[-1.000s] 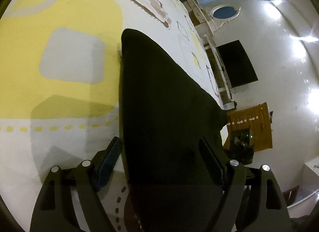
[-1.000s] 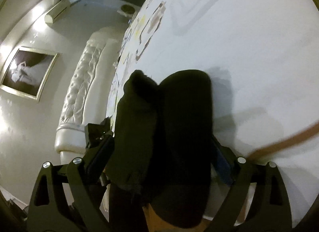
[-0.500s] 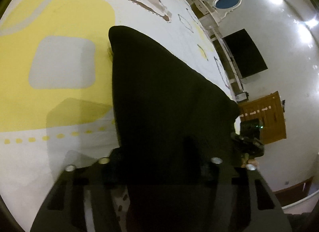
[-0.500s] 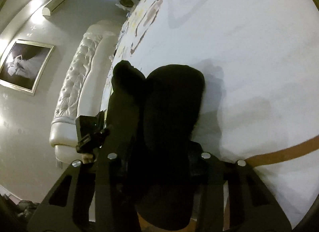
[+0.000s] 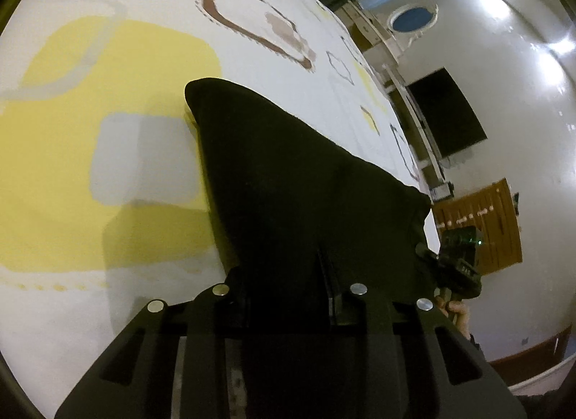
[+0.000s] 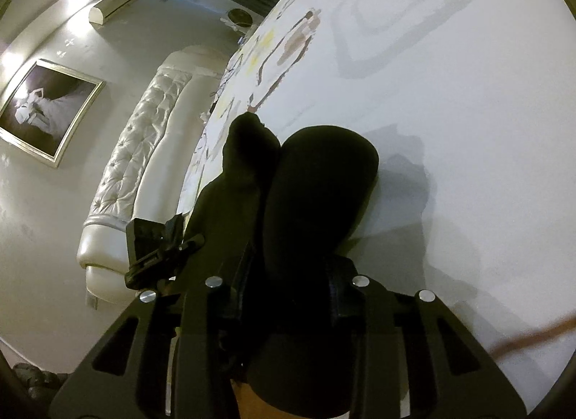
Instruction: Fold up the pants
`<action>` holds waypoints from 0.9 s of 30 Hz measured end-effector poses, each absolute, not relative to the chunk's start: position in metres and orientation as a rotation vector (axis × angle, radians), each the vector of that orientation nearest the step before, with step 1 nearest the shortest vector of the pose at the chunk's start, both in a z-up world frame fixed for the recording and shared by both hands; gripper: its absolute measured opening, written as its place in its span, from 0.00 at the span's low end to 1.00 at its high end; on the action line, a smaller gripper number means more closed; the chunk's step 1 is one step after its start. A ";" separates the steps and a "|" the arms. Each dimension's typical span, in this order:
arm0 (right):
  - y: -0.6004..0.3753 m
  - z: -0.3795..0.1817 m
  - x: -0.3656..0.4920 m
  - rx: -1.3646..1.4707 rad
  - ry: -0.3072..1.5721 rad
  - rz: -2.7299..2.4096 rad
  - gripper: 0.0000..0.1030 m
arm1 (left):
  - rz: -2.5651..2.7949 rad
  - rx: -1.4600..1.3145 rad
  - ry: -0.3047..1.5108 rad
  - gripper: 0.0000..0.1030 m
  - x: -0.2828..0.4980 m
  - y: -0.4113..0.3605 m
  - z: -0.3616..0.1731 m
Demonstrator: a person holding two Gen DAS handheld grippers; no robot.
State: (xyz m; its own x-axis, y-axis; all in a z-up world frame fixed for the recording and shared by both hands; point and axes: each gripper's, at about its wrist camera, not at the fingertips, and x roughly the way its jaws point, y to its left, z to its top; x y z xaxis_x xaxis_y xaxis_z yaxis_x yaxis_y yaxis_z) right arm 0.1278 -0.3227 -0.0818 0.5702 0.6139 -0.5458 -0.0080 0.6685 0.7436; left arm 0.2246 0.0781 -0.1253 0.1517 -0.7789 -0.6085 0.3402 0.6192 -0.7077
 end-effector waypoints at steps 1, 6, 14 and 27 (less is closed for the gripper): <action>-0.318 -0.083 0.135 0.768 0.902 0.417 0.30 | -0.834 -0.463 1.158 0.27 0.228 0.082 -0.125; -0.299 -0.088 0.168 0.770 0.915 0.446 0.30 | -0.785 -0.483 1.146 0.27 0.246 0.107 -0.124; -0.269 -0.093 0.220 0.770 0.940 0.481 0.30 | -0.727 -0.516 1.134 0.27 0.275 0.142 -0.126; -0.275 -0.103 0.223 0.826 0.937 0.472 0.37 | -0.723 -0.585 1.130 0.41 0.269 0.158 -0.142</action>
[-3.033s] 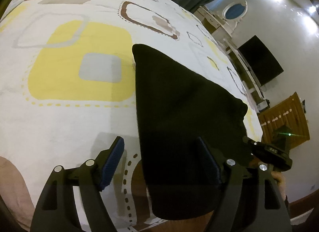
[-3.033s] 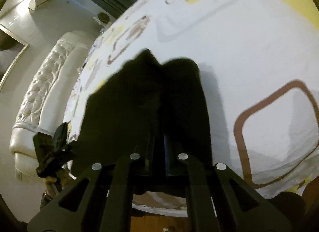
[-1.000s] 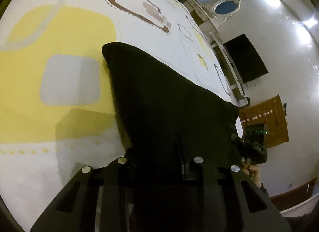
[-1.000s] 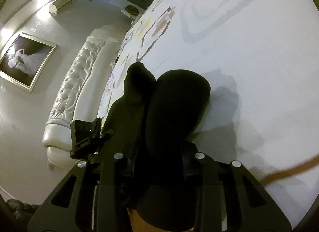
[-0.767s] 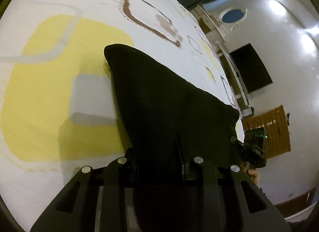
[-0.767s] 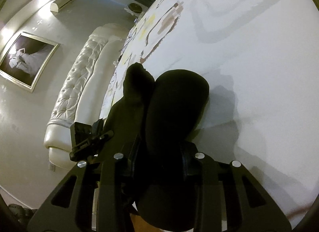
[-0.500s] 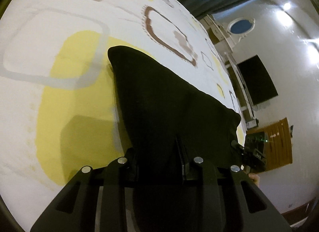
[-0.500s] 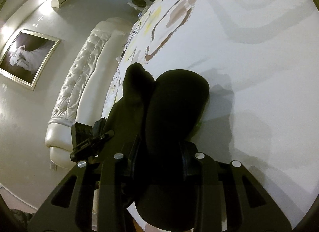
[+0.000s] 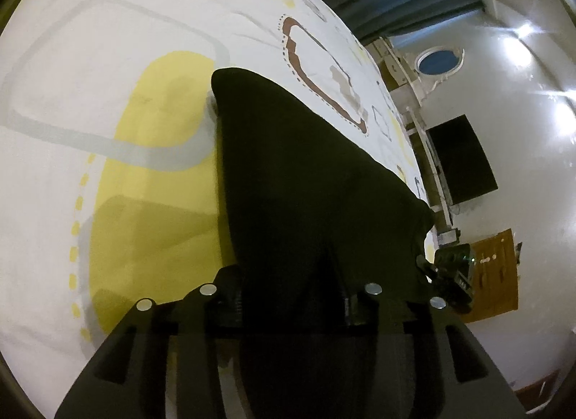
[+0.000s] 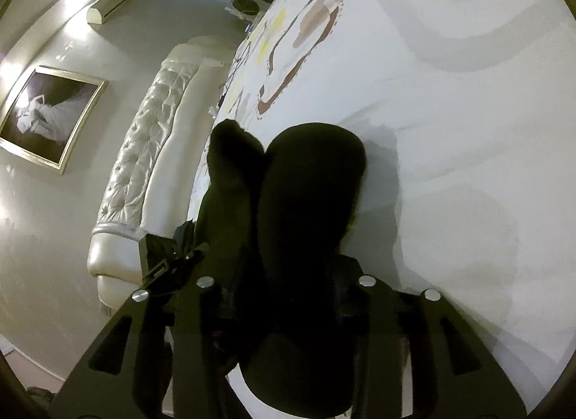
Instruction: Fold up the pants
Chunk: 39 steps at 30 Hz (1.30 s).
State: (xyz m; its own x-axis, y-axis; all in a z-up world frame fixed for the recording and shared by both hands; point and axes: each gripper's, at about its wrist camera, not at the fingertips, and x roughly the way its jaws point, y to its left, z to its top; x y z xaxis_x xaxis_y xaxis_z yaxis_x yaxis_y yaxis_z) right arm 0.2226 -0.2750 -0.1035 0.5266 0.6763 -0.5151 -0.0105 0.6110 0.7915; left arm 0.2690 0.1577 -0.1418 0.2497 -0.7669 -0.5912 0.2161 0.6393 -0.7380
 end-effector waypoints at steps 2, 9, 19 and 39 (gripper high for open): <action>-0.279 -0.105 0.220 0.839 0.936 0.466 0.37 | -0.720 -0.580 1.126 0.41 0.268 0.158 -0.141; -0.280 -0.104 0.221 0.841 0.945 0.454 0.37 | -0.706 -0.559 1.137 0.44 0.275 0.152 -0.138; -0.279 -0.106 0.221 0.840 0.947 0.440 0.38 | -0.639 -0.379 1.096 0.57 0.277 0.139 -0.127; -0.293 -0.083 0.174 0.701 0.902 0.215 0.56 | -0.424 -0.186 0.959 0.73 0.238 0.138 -0.105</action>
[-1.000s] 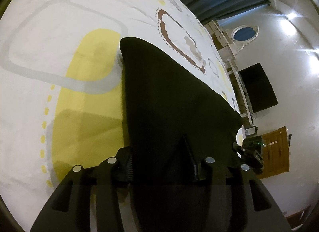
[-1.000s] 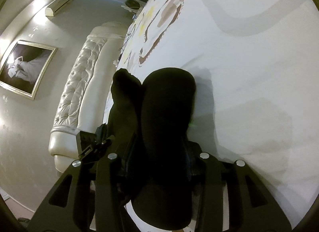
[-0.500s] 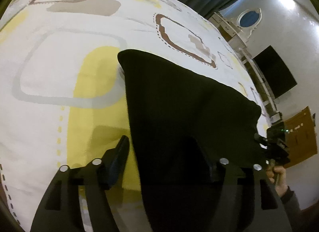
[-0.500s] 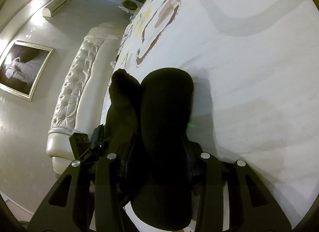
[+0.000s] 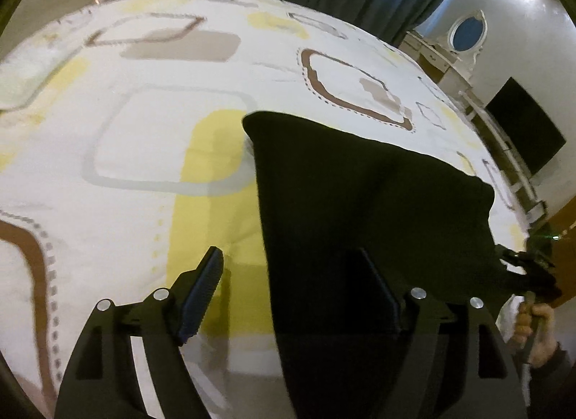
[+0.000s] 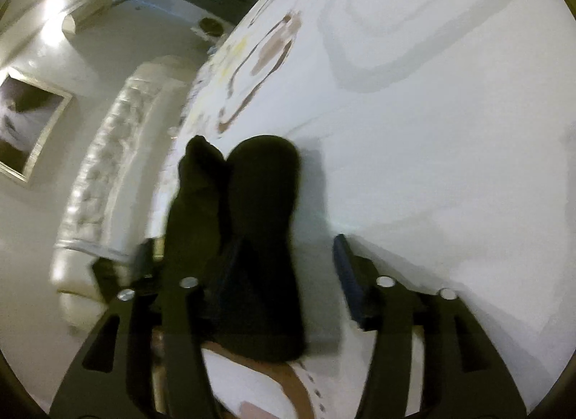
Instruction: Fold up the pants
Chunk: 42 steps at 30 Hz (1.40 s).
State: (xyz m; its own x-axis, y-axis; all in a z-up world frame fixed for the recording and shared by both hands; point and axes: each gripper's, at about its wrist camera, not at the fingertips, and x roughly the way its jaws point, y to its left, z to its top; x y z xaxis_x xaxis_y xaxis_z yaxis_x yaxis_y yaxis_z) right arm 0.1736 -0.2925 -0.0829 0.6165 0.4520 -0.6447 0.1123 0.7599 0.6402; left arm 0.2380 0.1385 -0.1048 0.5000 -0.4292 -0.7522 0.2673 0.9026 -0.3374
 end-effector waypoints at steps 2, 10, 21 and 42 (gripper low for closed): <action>-0.283 -0.071 0.156 0.597 0.879 0.144 0.60 | -0.385 -0.164 0.934 0.74 0.225 0.139 -0.098; -0.218 -0.058 0.087 0.320 0.836 -0.009 0.67 | -0.278 -0.049 0.835 0.80 0.154 0.125 -0.078; -0.149 -0.061 0.048 0.222 0.870 0.053 0.73 | -0.225 -0.026 0.864 0.82 0.095 0.099 -0.073; -0.134 -0.061 0.036 0.211 0.891 0.109 0.73 | -0.204 0.063 0.791 0.82 0.066 0.069 -0.066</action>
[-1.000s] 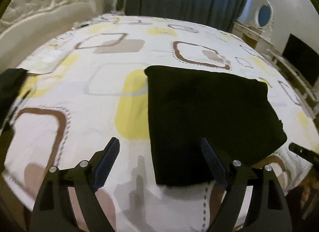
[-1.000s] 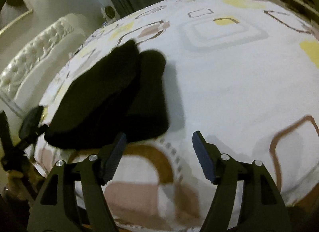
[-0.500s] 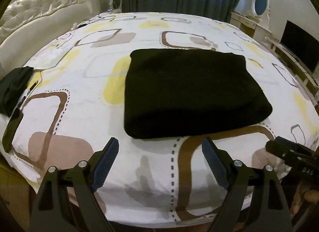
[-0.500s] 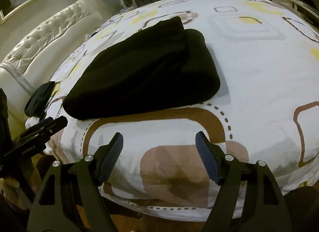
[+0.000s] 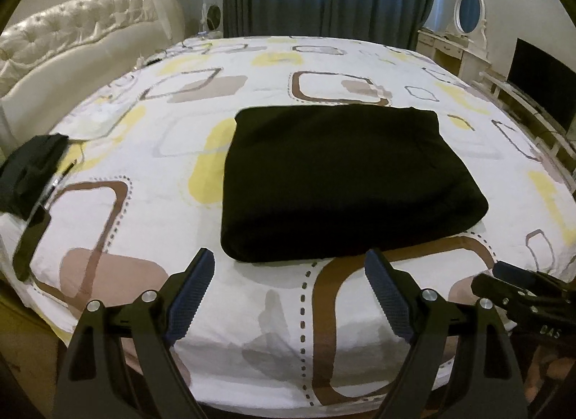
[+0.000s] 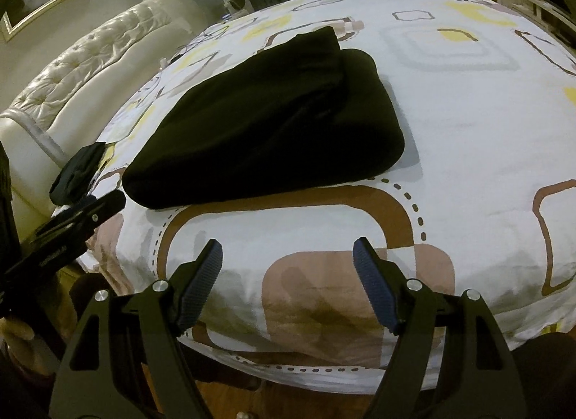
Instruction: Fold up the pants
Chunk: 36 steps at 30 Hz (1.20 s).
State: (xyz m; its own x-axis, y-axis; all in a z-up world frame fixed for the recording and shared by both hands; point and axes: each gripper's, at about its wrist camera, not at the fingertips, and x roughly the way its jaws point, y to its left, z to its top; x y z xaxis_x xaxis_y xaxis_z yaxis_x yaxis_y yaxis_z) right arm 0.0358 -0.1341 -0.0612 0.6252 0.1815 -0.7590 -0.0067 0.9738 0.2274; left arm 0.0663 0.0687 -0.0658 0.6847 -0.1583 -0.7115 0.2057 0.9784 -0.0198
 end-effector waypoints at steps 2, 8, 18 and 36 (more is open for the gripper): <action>-0.134 -0.061 0.035 0.211 0.889 0.112 0.73 | -0.190 0.090 0.776 0.82 0.066 0.066 -0.063; -0.133 -0.059 0.035 0.210 0.887 0.117 0.74 | -0.181 0.134 0.720 0.82 0.062 0.055 -0.054; -0.132 -0.064 0.033 0.210 0.903 0.113 0.74 | -0.189 0.096 0.786 0.82 0.064 0.053 -0.073; -0.131 -0.070 0.034 0.202 0.922 0.112 0.74 | -0.044 0.062 0.831 0.82 0.069 0.069 -0.087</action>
